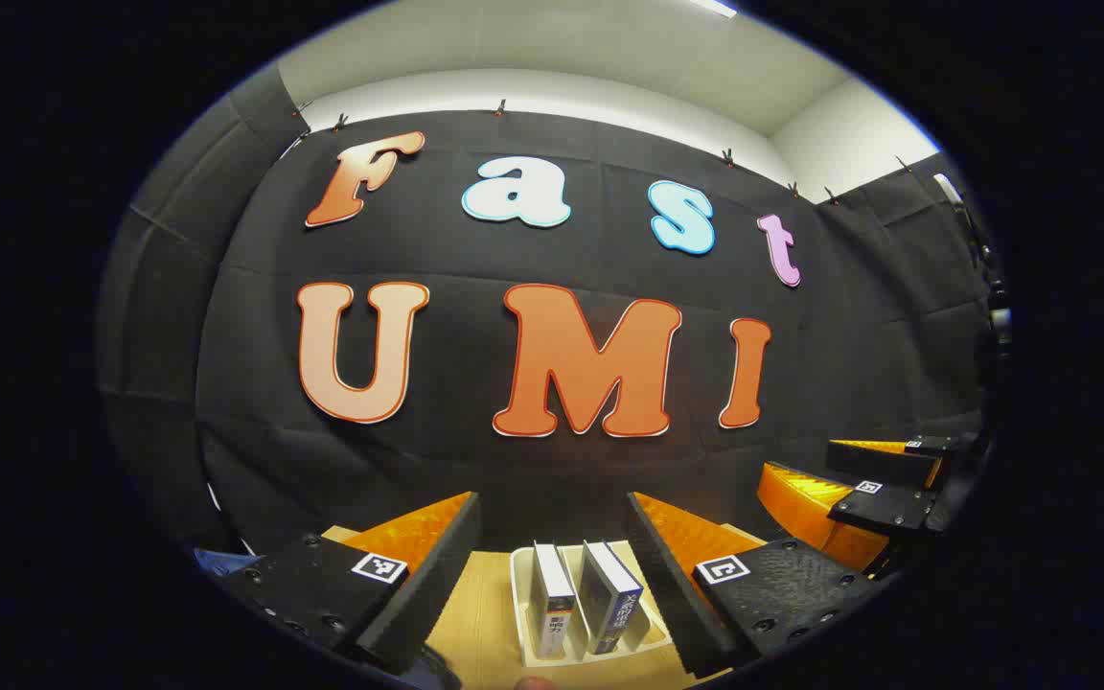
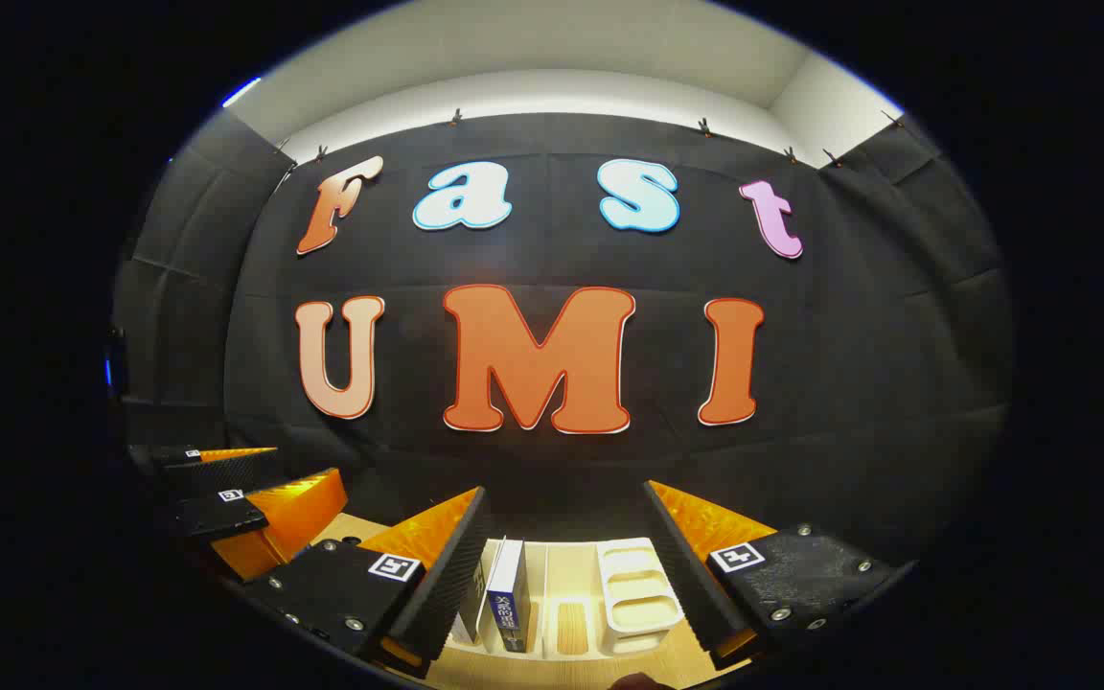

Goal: Open the schoolbag, grab two books from the bookshelf and put them into the schoolbag.

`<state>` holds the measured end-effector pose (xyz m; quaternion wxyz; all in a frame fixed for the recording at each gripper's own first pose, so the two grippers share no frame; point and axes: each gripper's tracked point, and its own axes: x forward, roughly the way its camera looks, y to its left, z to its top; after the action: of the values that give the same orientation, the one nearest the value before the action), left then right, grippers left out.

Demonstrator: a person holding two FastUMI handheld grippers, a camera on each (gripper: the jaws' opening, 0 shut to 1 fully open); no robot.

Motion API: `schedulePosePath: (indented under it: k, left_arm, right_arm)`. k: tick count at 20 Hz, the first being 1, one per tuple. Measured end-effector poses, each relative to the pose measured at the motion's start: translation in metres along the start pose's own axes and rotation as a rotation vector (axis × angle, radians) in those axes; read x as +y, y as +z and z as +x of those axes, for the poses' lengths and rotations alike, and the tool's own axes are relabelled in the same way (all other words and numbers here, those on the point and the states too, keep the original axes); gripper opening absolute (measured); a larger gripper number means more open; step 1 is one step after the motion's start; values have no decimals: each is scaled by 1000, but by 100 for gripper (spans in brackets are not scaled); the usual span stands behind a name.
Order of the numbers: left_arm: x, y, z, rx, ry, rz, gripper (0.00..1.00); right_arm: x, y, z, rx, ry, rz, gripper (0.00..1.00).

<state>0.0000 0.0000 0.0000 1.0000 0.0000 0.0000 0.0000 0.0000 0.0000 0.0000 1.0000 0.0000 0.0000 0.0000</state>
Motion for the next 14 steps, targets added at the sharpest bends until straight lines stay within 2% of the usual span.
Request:
schedulePosePath:
  k: [1,6,14]
  left_arm:
    - [1,-2,1,-2,-5,-4,93]
    - [4,-2,0,0,-18,2,94]
    - [8,-1,-7,-9,17,-14,94]
  right_arm:
    - [5,-1,1,2,3,-2,94]
    - [16,-6,1,17,12,-20,94]
    - [19,-12,1,41,26,-24,94]
